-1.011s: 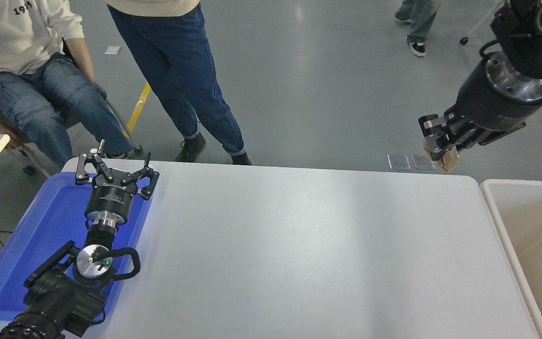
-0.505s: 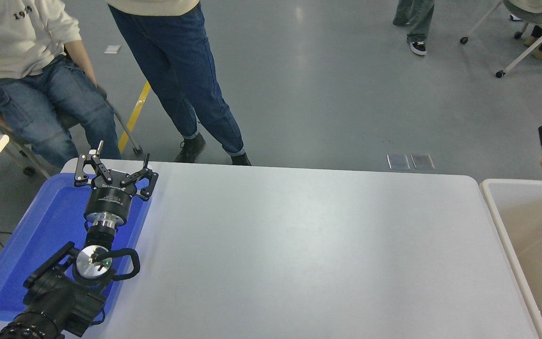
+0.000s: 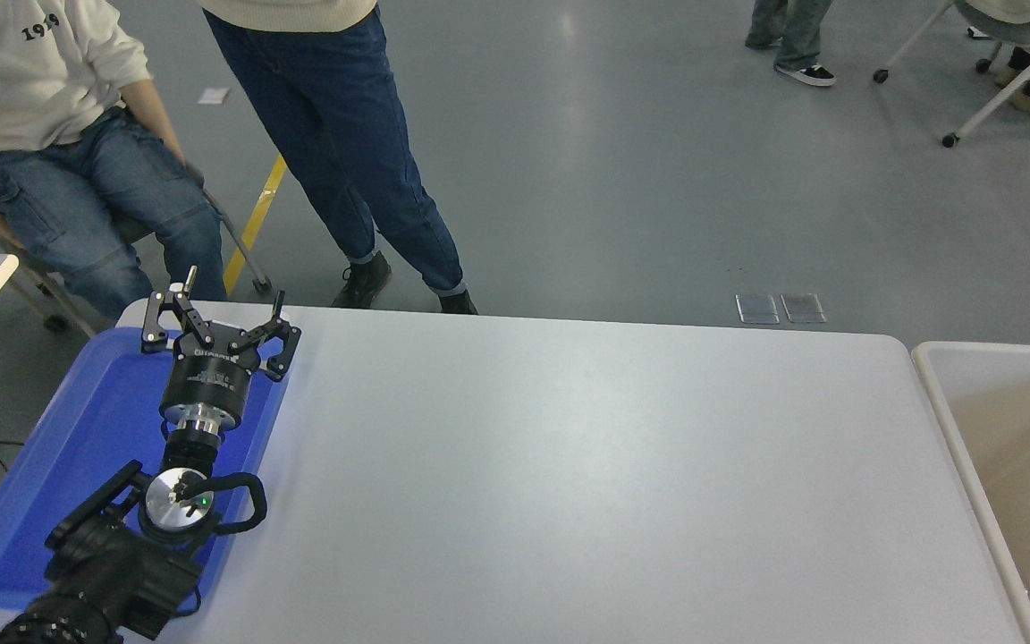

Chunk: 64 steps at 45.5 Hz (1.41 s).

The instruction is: Pick up paper ball place in dustbin

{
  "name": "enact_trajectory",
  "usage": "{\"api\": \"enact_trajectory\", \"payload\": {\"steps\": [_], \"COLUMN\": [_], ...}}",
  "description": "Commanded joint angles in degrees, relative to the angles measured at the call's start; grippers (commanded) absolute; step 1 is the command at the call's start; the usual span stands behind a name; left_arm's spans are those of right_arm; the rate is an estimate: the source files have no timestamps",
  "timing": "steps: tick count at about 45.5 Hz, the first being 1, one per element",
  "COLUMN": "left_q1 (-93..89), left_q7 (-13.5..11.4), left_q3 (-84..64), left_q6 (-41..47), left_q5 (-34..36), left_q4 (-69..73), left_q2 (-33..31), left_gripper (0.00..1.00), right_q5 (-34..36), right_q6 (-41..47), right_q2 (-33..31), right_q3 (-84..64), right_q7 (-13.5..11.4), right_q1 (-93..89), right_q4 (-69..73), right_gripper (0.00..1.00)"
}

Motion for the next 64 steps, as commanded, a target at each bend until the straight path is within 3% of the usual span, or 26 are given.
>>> {"api": "enact_trajectory", "payload": {"steps": [1, 15, 41, 53, 64], "left_q1": [0.0, 0.0, -0.1, -0.1, -0.1], "left_q7": [0.0, 0.0, 0.0, 0.0, 0.0], "left_q3": [-0.1, 0.0, 0.0, 0.0, 0.0], "left_q6": [0.0, 0.0, 0.0, 0.0, 0.0], "left_q5": [0.0, 0.0, 0.1, 0.1, 0.1], "left_q4": [0.0, 0.0, 0.0, 0.0, 0.0], "left_q2": [0.0, 0.0, 0.0, 0.0, 0.0], "left_gripper": [1.0, 1.0, 1.0, 1.0, 1.0], "right_q5": [-2.0, -1.3, -1.4, -1.1, -0.9], "right_q6": [0.0, 0.0, -0.3, -21.4, -30.8], "right_q2": [-4.4, -5.8, -8.4, -5.6, -3.6], "right_q3": [-2.3, 3.0, 51.9, 59.0, 61.7], "right_q7": [0.0, 0.1, 0.1, 0.1, 0.3], "right_q1": [-0.4, -8.7, -64.4, -78.7, -83.1], "right_q4": [-2.7, -10.7, -36.5, -36.9, -37.0], "right_gripper": [0.0, 0.0, 0.0, 0.0, 0.0]}}
